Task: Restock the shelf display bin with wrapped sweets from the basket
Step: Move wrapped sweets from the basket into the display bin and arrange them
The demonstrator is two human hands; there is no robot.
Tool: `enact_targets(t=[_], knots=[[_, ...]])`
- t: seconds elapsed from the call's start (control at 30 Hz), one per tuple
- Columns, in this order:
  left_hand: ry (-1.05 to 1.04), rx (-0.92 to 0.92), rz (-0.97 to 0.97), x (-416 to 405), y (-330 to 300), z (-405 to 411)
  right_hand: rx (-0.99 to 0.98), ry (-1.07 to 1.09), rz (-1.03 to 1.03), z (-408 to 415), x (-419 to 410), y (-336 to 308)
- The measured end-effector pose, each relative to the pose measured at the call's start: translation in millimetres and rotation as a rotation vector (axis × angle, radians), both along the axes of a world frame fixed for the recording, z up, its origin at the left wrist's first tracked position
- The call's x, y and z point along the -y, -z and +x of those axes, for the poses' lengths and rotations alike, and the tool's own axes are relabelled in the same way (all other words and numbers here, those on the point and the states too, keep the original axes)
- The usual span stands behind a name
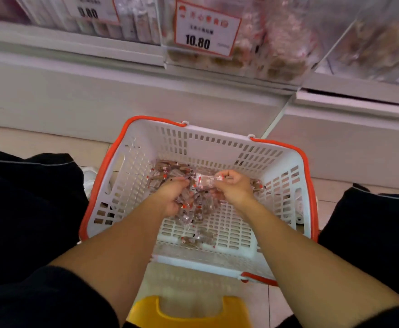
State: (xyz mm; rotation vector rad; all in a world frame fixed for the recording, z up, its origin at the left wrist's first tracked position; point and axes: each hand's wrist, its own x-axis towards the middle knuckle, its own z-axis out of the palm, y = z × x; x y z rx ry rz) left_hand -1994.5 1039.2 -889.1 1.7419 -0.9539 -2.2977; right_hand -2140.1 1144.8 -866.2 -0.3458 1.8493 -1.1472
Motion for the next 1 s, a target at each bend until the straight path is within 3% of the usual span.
enact_targets(t=[0.1, 0.2, 0.3, 0.4, 0.5, 0.63, 0.77, 1.0], knots=[[-0.134, -0.191, 0.07, 0.3, -32.8, -11.8, -0.254, -0.125, -0.136, 13.6, 7.0, -17.6], [-0.231, -0.408, 0.126, 0.8, -65.9, -21.3, -0.312, -0.178, -0.254, 24.2, 6.2, -36.2], [-0.151, -0.47, 0.116, 1.0, -100.4, -21.7, -0.328, -0.214, -0.29, 20.8, 6.2, -65.1], [-0.127, -0.466, 0.094, 5.5, -134.2, -23.6, -0.325, -0.418, -0.317, 6.6, 2.5, -104.4], [-0.082, -0.429, -0.097, 11.0, -177.0, -32.7, -0.454, -0.572, -0.352, -2.7, 0.5, -149.5], [-0.095, -0.456, -0.344, -0.2, -246.9, -47.5, -0.614, -0.455, -0.485, -6.5, 5.7, -212.7], [0.024, -0.679, -0.223, -1.7, -315.1, -42.5, -0.641, -0.427, -0.615, -20.8, 3.0, -274.8], [-0.006, -0.832, -0.357, 6.4, -356.2, -50.2, -0.702, -0.299, -0.764, -41.6, 10.0, -326.0]])
